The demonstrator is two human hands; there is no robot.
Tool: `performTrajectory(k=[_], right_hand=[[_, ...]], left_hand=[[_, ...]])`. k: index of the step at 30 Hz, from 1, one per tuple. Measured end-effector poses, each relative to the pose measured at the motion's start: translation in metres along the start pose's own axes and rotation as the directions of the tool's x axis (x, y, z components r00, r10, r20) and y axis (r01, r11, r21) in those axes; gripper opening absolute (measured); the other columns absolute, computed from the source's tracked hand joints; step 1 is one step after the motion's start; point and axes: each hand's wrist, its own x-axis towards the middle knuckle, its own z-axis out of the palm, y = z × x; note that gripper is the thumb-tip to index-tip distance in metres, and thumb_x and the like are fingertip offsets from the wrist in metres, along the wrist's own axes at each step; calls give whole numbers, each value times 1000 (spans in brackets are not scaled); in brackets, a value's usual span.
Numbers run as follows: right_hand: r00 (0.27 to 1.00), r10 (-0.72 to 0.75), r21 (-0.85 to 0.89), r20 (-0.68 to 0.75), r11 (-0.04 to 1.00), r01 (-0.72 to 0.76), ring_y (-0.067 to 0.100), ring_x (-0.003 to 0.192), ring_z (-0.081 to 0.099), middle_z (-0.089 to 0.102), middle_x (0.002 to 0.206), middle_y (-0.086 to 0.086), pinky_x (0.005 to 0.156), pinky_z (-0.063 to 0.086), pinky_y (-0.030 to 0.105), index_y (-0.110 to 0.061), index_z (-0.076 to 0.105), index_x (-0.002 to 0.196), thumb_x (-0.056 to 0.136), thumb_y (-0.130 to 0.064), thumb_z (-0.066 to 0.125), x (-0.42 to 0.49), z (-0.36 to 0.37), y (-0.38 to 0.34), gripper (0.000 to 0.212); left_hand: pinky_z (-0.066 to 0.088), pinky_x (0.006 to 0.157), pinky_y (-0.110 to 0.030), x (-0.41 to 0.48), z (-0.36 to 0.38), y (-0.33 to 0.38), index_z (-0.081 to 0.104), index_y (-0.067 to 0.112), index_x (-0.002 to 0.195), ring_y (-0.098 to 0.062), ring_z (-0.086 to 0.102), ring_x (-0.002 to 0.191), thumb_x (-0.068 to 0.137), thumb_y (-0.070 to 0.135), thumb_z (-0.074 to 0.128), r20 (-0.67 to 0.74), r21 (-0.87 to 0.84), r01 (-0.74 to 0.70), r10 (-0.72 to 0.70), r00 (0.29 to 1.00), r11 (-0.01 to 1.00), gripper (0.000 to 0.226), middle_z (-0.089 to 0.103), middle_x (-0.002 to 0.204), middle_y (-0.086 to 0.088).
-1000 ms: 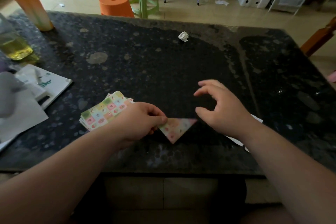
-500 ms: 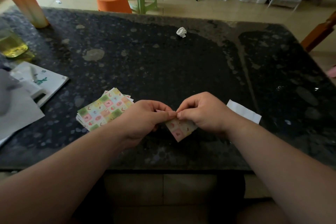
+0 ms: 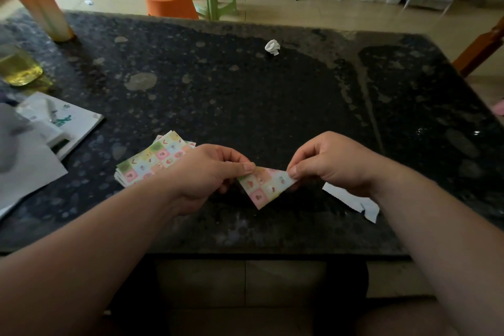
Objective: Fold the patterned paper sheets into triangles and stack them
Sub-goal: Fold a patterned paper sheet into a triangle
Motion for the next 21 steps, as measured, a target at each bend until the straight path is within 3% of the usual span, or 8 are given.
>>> performTrajectory(k=[4,7,10,12,14,18,21], right_hand=[[997,72,-216,-8,974,-72,17,84,74,78,75,3,87,56,35,-12,79,80,90,-4,69,-11,-26,12,17],[989,75,-353,-126,928,-115,7,81,70,77,74,-7,76,51,29,-20,78,76,91,-11,72,-13,-31,17,18],[985,-121,-321,-126,944,75,-2,84,67,75,85,-15,78,53,23,-31,77,91,92,-32,74,-8,-5,0,3],[982,-184,-333,-51,930,157,-3,87,66,73,91,-18,77,53,20,-35,75,98,92,-42,73,-1,17,-9,10],[980,-200,-302,-14,935,186,-1,84,68,73,87,-16,76,55,23,-33,77,93,95,-40,71,6,30,-12,9],[971,-239,-155,-30,960,231,4,79,70,75,80,-10,76,58,28,-28,77,83,95,-29,73,12,30,-6,13],[965,-262,-137,-7,956,259,1,74,68,73,75,-12,72,55,24,-29,75,78,94,-24,74,15,30,-4,17]], left_hand=[[37,57,-23,3,-9,0,72,15,80,-6,51,58,90,15,73,-25,52,-1,2,1000,999,11,73,80,-5],[46,59,-27,4,-17,1,76,21,83,-5,61,60,91,25,75,-64,267,-9,27,998,964,10,73,73,5],[55,70,-37,4,-13,3,76,32,80,-15,69,78,92,33,74,-15,380,-42,52,999,924,12,77,82,4],[49,60,-30,4,-5,4,75,32,78,-8,64,66,93,33,73,0,397,-84,91,996,914,15,74,73,7],[45,58,-29,4,1,6,75,28,77,-8,56,59,93,30,72,-2,404,-127,140,990,906,16,68,66,8],[46,69,-38,3,-2,8,76,28,78,-18,55,67,95,22,70,55,343,-163,154,987,925,20,71,81,-13],[47,66,-35,4,-4,8,76,29,81,-13,55,65,97,22,68,85,423,-156,133,987,893,19,70,75,-6]])
